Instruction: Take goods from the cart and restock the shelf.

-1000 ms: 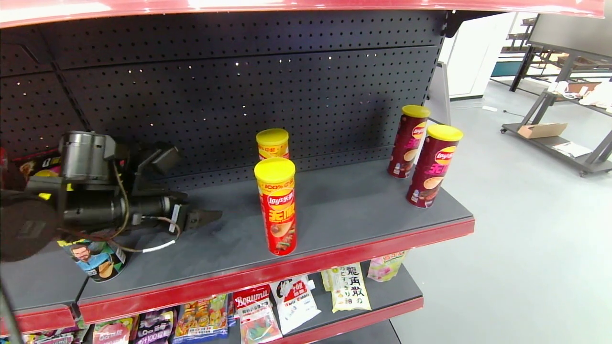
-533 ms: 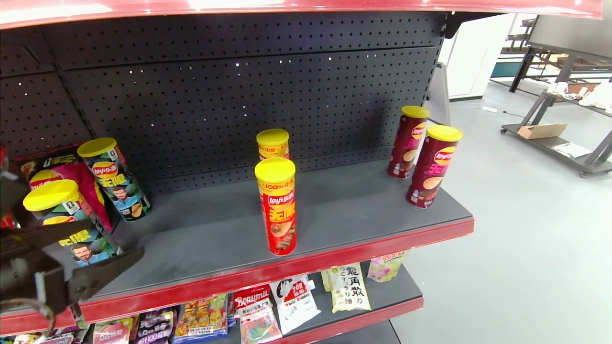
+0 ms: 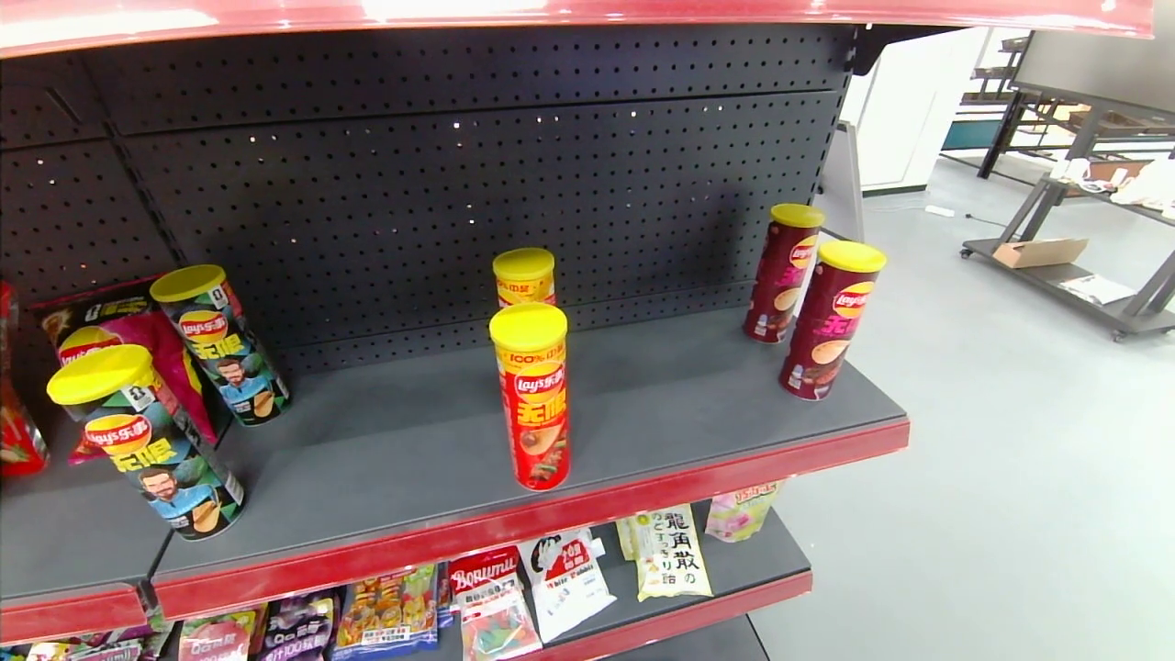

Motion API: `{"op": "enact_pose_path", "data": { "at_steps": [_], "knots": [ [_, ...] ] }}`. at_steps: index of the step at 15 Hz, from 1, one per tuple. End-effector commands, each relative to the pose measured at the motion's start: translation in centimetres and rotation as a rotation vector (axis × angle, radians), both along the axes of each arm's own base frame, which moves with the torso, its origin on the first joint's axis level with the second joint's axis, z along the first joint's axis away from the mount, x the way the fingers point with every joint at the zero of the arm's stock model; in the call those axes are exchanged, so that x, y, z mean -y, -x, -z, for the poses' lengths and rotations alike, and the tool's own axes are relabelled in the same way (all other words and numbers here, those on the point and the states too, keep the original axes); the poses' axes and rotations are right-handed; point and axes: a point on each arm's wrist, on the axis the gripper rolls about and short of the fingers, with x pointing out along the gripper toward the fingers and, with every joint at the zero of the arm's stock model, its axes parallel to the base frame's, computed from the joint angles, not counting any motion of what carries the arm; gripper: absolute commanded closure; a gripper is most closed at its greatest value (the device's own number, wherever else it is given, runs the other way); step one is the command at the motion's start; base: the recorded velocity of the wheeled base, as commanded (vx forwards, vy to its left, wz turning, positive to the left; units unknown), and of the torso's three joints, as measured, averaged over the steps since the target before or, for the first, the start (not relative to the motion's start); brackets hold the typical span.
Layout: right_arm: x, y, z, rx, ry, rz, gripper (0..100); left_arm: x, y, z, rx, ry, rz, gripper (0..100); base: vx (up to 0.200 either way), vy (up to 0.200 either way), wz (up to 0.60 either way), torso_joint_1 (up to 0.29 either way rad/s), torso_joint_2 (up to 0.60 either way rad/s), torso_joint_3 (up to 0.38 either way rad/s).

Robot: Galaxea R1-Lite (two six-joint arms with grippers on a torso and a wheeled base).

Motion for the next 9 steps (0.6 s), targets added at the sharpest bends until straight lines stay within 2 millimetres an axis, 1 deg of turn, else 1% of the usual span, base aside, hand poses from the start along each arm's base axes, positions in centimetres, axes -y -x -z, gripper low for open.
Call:
{"op": "enact_pose_path", "data": {
  "at_steps": [1, 2, 3, 4, 5, 6, 9],
  "knots": [
    [0.0, 0.0, 0.0, -0.002, 0.0, 0.0, 0, -0.2, 2.1, 2.8, 0.096, 0.001, -0.077, 0, 0.0, 0.0, 0.0, 0.0, 0.0, 0.0],
    [0.0, 0.0, 0.0, -0.002, 0.0, 0.0, 0, -0.3, 2.0, 3.0, 0.092, -0.003, -0.129, 0, 0.0, 0.0, 0.0, 0.0, 0.0, 0.0],
    [0.0, 0.0, 0.0, -0.002, 0.0, 0.0, 0, -0.4, 1.7, 3.8, 0.063, -0.011, -0.206, 0, 0.0, 0.0, 0.0, 0.0, 0.0, 0.0],
    [0.0, 0.0, 0.0, -0.002, 0.003, 0.0, 0, -0.4, 1.4, 4.5, 0.039, -0.011, -0.213, 0, 0.0, 0.0, 0.0, 0.0, 0.0, 0.0],
    [0.0, 0.0, 0.0, -0.002, 0.0, 0.0, 0, -0.4, 1.1, 6.2, 0.04, -0.017, -0.224, 0, 0.0, 0.0, 0.0, 0.0, 0.0, 0.0],
    [0.0, 0.0, 0.0, -0.002, 0.0, 0.0, 0, -0.3, 1.1, 6.7, 0.055, -0.019, -0.23, 0, 0.0, 0.0, 0.0, 0.0, 0.0, 0.0],
    [0.0, 0.0, 0.0, -0.002, 0.032, -0.018, 0, -0.4, 1.0, 6.8, 0.076, -0.008, -0.243, 0, 0.0, 0.0, 0.0, 0.0, 0.0, 0.0]
  ]
}}
